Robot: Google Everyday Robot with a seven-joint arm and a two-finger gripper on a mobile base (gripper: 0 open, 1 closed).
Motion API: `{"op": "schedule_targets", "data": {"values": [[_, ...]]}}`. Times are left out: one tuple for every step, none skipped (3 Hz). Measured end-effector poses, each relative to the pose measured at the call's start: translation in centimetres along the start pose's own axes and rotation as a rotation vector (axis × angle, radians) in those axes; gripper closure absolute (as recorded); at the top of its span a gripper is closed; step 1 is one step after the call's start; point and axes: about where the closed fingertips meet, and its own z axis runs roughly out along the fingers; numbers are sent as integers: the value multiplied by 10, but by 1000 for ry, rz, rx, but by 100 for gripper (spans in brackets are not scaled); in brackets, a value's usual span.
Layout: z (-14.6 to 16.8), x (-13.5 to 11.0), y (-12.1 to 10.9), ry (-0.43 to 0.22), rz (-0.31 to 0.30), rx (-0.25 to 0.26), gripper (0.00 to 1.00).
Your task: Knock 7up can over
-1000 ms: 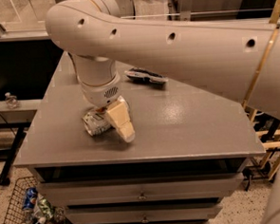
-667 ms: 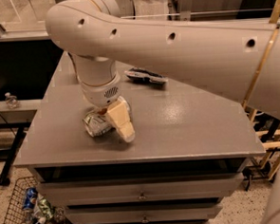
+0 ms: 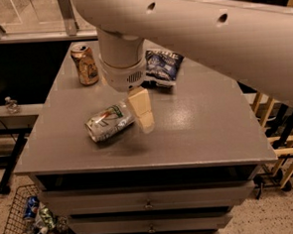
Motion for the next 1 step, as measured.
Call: {"op": "schedule_targets", "data": {"values": [[-1, 0, 0, 0, 1, 2, 0]]}}
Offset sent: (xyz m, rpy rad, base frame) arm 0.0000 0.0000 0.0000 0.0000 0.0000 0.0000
